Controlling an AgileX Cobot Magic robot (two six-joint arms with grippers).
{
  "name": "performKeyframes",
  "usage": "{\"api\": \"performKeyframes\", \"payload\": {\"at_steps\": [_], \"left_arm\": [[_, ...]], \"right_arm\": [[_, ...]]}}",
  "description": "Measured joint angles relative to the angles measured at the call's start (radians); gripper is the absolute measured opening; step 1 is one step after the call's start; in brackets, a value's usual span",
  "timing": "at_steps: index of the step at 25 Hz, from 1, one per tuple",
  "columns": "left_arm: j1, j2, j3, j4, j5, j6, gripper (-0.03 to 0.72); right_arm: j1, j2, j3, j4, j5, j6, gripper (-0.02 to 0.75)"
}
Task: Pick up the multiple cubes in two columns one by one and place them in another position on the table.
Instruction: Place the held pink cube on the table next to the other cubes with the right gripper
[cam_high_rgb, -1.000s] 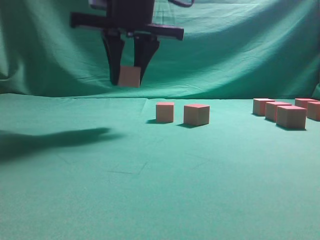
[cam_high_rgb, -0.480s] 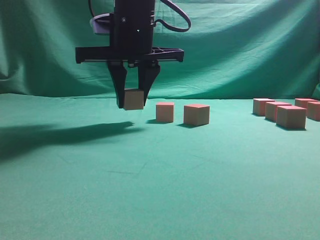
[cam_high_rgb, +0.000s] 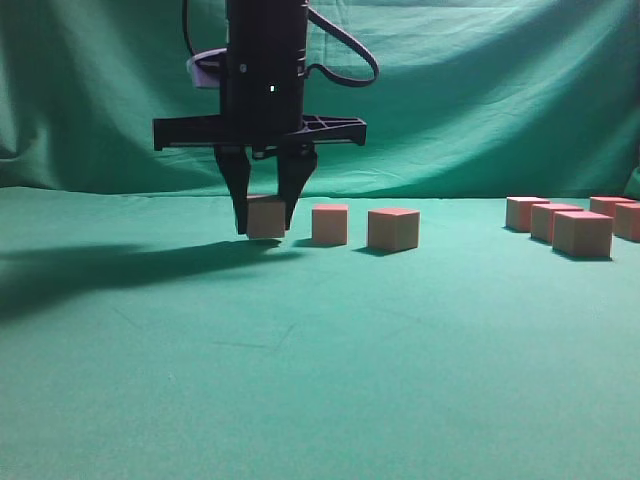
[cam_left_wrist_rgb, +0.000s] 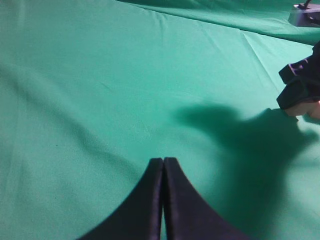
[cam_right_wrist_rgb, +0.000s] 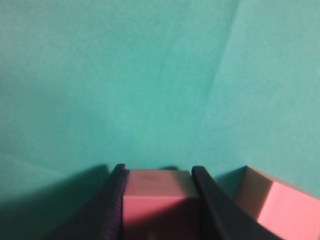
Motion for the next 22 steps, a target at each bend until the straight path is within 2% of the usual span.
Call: {"api": "performKeyframes", "payload": {"at_steps": [22], "left_arm": [[0.000, 0.000, 0.000, 0.000, 0.000, 0.000, 0.000]], "right_arm": [[0.000, 0.004, -0.004, -0.022, 0.012, 0.023, 0.260]]}}
